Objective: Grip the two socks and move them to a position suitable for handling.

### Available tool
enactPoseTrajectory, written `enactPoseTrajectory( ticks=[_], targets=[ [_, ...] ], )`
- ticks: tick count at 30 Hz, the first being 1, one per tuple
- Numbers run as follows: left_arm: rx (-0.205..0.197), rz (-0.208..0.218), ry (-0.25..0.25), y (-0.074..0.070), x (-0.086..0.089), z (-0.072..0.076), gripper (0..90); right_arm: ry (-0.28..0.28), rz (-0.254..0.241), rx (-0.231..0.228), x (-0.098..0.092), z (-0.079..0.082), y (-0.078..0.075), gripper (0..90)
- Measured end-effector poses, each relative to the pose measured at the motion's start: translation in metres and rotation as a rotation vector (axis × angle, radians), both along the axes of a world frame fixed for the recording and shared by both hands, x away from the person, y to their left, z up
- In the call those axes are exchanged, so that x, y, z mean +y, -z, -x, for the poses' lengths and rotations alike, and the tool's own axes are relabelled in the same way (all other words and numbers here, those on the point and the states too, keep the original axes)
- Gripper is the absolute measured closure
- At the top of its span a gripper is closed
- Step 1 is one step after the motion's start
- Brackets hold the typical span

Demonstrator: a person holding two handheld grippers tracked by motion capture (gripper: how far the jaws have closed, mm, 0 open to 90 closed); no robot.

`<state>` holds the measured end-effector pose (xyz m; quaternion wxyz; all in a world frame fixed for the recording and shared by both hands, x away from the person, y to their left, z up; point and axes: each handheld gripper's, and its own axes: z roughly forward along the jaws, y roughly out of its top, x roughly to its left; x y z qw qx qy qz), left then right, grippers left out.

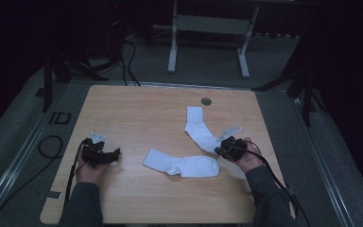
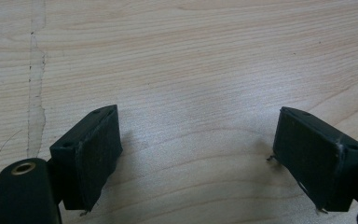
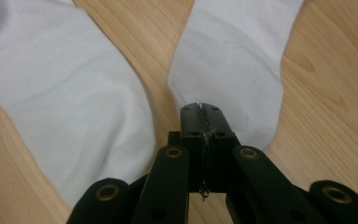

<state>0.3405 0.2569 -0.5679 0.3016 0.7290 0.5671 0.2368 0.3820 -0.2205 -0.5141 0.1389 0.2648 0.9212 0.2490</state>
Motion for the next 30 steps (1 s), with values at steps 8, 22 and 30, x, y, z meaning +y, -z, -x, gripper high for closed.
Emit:
enactPoseTrajectory(
  ticks=[8,22,30],
  targets=[
    [0.0,0.001,0.0,0.0,0.0,0.0,15.2,0.052,0.013,0.011,-0.027,0.003,0.004,87.7],
    [0.0,0.001,0.0,0.0,0.0,0.0,15.2,0.213,0.026,0.01,-0.085,-0.015,0.008,86.3],
    [0.0,0.001,-0.001,0.0,0.0,0.0,15.2,0.229,-0.037,-0.029,-0.077,-0.02,-0.005,71.4]
  ],
)
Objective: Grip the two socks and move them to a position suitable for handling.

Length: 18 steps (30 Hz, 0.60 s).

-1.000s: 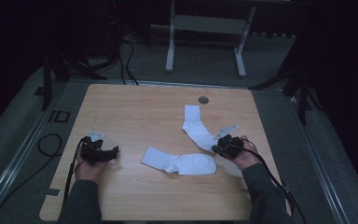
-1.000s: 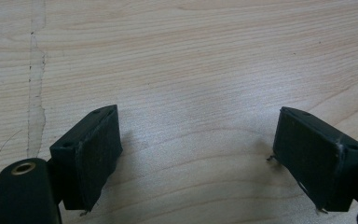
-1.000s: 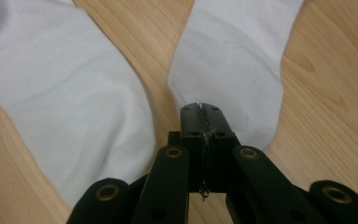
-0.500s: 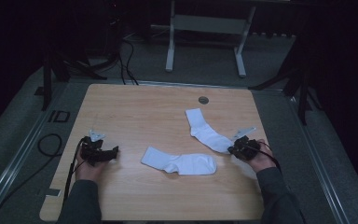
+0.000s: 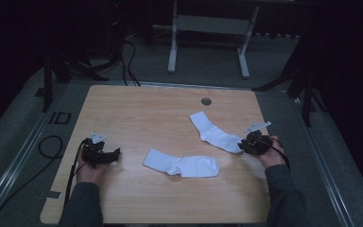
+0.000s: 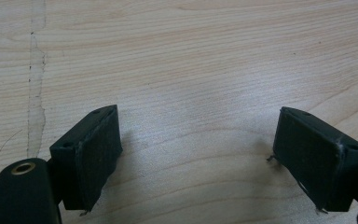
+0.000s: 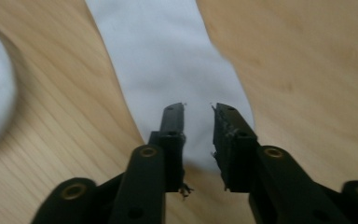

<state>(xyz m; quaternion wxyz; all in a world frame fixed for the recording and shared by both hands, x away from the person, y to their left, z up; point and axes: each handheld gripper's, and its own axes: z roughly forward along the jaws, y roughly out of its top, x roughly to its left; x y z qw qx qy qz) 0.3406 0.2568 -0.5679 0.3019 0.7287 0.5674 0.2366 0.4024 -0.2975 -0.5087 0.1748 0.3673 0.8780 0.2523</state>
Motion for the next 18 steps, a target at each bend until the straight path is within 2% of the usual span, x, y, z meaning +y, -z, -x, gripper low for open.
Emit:
enactPoseTrajectory(
  ticks=[6,14,18],
  targets=[
    [0.0,0.0,0.0,0.0,0.0,0.0,15.2,-0.047,-0.01,-0.027,0.039,-0.016,-0.008,70.5],
    [0.0,0.0,0.0,0.0,0.0,0.0,15.2,-0.068,-0.029,-0.017,0.085,-0.04,0.003,75.2],
    [0.0,0.0,0.0,0.0,0.0,0.0,15.2,-0.057,-0.032,-0.021,0.098,-0.049,0.008,86.2]
  ],
)
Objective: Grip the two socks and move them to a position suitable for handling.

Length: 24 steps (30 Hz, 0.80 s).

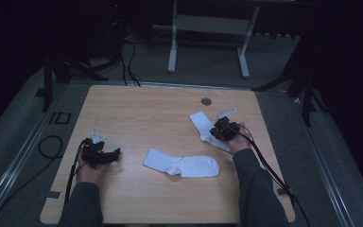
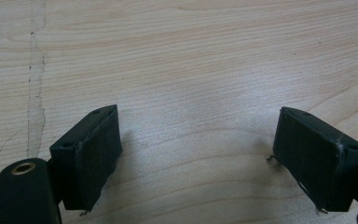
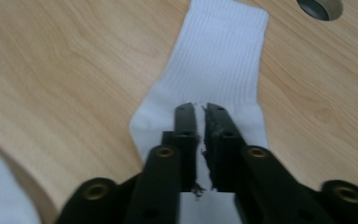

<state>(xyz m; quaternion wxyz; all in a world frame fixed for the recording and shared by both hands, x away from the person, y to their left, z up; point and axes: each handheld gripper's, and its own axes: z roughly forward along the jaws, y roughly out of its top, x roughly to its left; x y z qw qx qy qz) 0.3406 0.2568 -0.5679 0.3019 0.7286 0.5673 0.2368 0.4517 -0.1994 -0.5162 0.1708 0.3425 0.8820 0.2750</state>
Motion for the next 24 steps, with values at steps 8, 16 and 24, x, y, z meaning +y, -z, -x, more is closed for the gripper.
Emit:
enactPoseTrajectory(
  ticks=[8,16,24],
  targets=[
    [0.0,0.0,0.0,0.0,0.0,0.0,15.2,0.01,-0.006,0.035,0.017,-0.011,0.019,88.9],
    [0.002,-0.001,0.001,0.0,0.0,0.0,15.2,-0.084,0.04,0.083,0.022,-0.002,0.023,88.9],
    [0.002,-0.001,0.001,0.0,0.0,0.0,15.2,-0.175,0.057,0.103,0.013,0.016,0.022,88.6]
  ],
)
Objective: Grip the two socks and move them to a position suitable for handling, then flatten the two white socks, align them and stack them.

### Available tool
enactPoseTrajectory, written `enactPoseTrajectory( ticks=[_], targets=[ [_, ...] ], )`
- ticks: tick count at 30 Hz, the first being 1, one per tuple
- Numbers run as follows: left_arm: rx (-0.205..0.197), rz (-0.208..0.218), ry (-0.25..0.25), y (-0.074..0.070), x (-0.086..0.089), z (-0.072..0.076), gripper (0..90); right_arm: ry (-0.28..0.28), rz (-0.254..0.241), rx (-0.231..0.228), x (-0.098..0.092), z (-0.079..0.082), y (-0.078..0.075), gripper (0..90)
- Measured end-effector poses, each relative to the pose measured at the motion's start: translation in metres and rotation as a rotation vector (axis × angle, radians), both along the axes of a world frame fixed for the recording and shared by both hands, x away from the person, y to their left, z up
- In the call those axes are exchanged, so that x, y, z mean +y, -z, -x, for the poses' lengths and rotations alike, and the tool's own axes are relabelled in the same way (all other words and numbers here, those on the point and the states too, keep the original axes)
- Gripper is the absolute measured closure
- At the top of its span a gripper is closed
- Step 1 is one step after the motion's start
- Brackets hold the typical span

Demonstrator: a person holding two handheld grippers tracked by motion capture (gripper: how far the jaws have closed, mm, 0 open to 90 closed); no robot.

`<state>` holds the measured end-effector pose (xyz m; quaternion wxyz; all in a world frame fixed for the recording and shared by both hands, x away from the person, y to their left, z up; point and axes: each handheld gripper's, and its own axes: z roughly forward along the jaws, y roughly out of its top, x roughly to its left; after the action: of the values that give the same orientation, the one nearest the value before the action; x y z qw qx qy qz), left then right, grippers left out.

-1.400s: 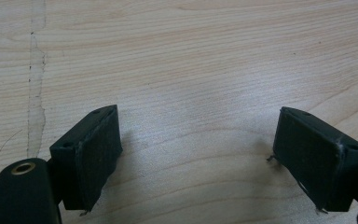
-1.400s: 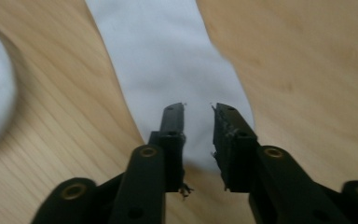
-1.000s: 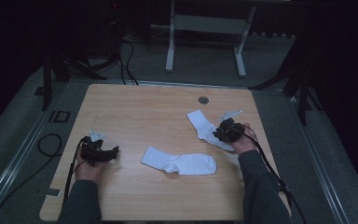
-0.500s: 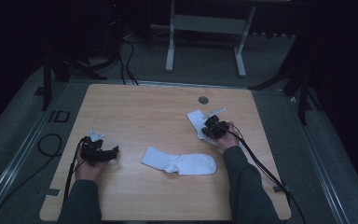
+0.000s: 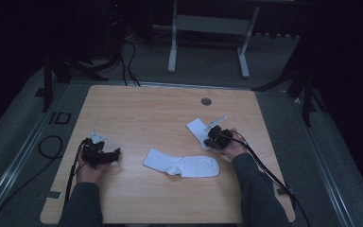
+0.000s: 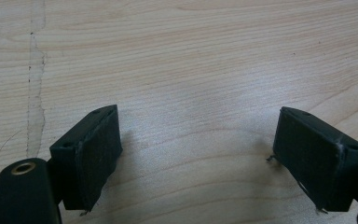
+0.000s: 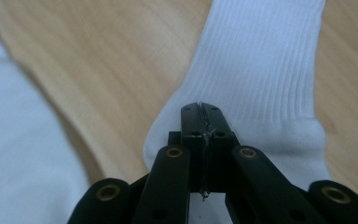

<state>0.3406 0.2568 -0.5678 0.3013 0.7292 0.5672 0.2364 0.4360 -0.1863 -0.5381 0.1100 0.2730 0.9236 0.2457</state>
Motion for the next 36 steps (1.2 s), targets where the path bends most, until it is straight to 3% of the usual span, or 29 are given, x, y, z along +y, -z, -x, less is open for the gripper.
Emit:
enactPoseTrajectory(
  ticks=[4,7,11,17,25,36],
  targets=[
    [-0.001,0.001,0.0,0.0,0.0,0.0,15.2,-0.025,0.023,0.021,-0.007,0.007,-0.002,85.7],
    [-0.001,0.001,0.0,0.0,0.0,0.0,15.2,-0.027,0.027,0.009,-0.008,0.008,-0.005,82.0],
    [0.0,0.0,0.0,0.0,0.0,0.0,15.2,0.017,-0.036,-0.03,-0.009,0.004,-0.015,77.1],
    [0.0,0.0,0.0,0.0,0.0,0.0,15.2,0.056,-0.059,-0.06,0.001,-0.01,-0.024,69.5],
    [0.0,0.0,0.0,0.0,0.0,0.0,15.2,0.098,-0.044,-0.036,0.014,-0.029,-0.017,61.2],
    [0.001,0.0,0.0,0.0,0.0,0.0,15.2,0.146,-0.025,-0.015,0.018,-0.04,-0.01,56.5]
  ],
)
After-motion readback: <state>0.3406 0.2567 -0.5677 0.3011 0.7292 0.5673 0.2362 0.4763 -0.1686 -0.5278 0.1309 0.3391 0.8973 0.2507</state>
